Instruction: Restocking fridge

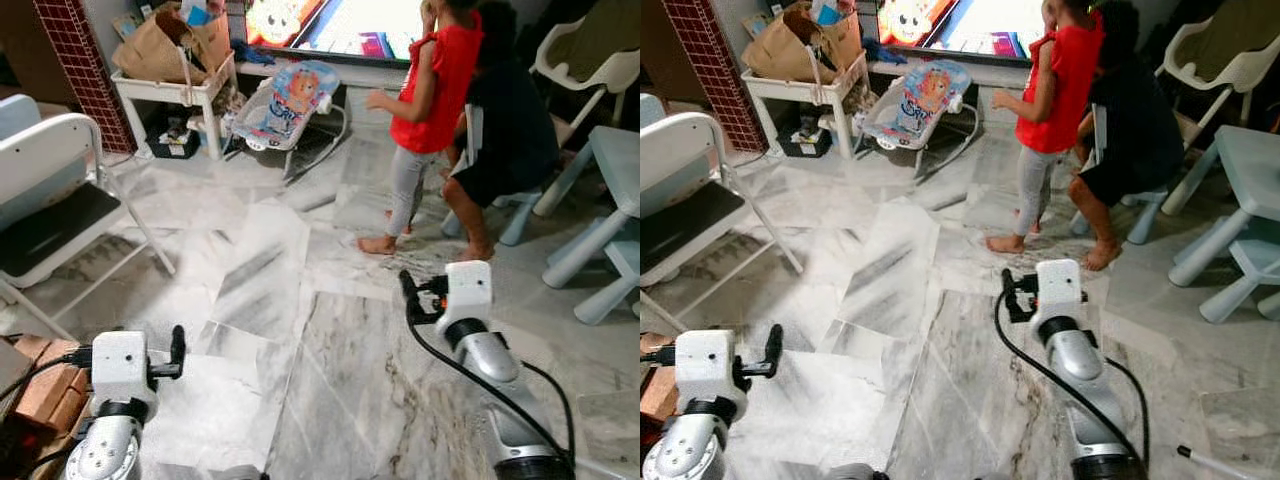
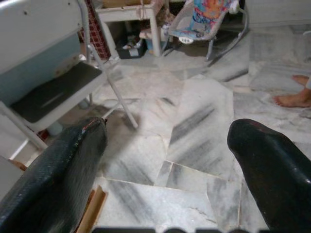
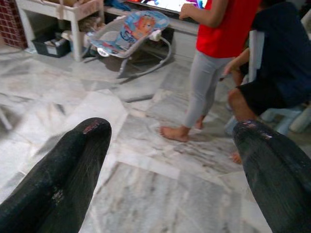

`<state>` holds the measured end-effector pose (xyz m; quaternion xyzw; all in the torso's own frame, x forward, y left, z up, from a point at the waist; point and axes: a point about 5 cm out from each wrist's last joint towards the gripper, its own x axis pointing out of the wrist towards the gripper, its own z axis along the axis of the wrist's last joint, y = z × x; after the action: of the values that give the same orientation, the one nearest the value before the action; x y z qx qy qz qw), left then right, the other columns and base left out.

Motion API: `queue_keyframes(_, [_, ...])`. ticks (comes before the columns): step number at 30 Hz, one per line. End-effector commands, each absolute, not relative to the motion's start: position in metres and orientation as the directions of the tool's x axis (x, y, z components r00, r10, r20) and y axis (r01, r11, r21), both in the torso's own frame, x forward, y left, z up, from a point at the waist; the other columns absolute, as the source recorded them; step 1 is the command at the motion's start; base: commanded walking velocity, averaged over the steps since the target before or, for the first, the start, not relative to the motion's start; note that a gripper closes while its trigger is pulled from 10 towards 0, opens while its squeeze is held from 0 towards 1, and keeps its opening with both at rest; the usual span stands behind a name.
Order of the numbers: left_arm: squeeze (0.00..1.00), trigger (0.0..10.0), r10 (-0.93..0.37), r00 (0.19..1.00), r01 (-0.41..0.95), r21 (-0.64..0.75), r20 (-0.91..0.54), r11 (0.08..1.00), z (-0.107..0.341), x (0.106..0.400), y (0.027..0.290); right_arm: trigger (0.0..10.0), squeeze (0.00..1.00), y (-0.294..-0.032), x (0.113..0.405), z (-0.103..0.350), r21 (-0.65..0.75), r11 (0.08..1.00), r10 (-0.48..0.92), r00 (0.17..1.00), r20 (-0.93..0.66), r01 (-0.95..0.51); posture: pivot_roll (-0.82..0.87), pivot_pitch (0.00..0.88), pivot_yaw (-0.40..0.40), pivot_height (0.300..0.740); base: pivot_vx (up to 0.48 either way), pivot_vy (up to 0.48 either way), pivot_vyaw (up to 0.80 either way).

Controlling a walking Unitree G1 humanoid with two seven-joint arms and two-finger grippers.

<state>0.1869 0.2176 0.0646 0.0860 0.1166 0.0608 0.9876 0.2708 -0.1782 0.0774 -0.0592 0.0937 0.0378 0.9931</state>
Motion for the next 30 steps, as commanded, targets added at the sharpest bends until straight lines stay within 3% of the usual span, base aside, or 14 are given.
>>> queue_keyframes(1, [0.00, 10.0, 0.125, 0.970, -0.081, 0.209, -0.207, 0.974, 0.071, 0.190, 0.218, 10.0, 0.00, -0.175, 0.274, 0.080, -0.115, 0.989, 0.077, 0.981, -0.179, -0.098, 0.05, 0.000, -0.005, 0.740, 0.000, 0.000, 0.80])
queue_keyframes(7, [0.00, 10.0, 0.154, 0.962, -0.113, 0.184, -0.225, 0.976, 0.069, 0.192, 0.224, 10.0, 0.00, -0.172, 0.275, 0.076, -0.077, 0.995, 0.054, 0.978, -0.202, -0.070, 0.05, 0.000, -0.011, 0.740, 0.000, 0.000, 0.80])
queue_keyframes(11, [0.00, 10.0, 0.113, 0.970, -0.070, 0.199, -0.216, 0.978, 0.074, 0.201, 0.214, 10.0, 0.00, -0.161, 0.275, 0.077, -0.069, 0.989, 0.115, 0.974, -0.196, -0.131, 0.06, 0.000, -0.021, 0.740, 0.000, 0.000, 0.76])
queue_keyframes(16, [0.00, 10.0, 0.124, 0.967, -0.077, 0.208, -0.221, 0.975, 0.074, 0.205, 0.212, 10.0, 0.00, -0.162, 0.280, 0.074, -0.069, 0.993, 0.081, 0.968, -0.237, -0.100, 0.06, 0.000, -0.020, 0.740, 0.000, 0.154, 0.00])
queue_keyframes(26, [0.00, 10.0, 0.134, 0.968, -0.086, 0.225, -0.210, 0.971, 0.074, 0.210, 0.211, 10.0, 0.00, -0.155, 0.279, 0.070, 0.026, 0.990, 0.137, 0.953, -0.270, -0.135, 0.05, 0.000, -0.033, 0.740, 0.000, 0.452, 0.00])
queue_keyframes(30, [0.00, 10.0, 0.147, 0.970, -0.099, 0.237, -0.194, 0.966, 0.075, 0.213, 0.215, 10.0, 0.00, -0.157, 0.281, 0.071, -0.001, 0.992, 0.123, 0.956, -0.266, -0.128, 0.05, 0.000, -0.032, 0.740, 0.000, 0.455, 0.00])
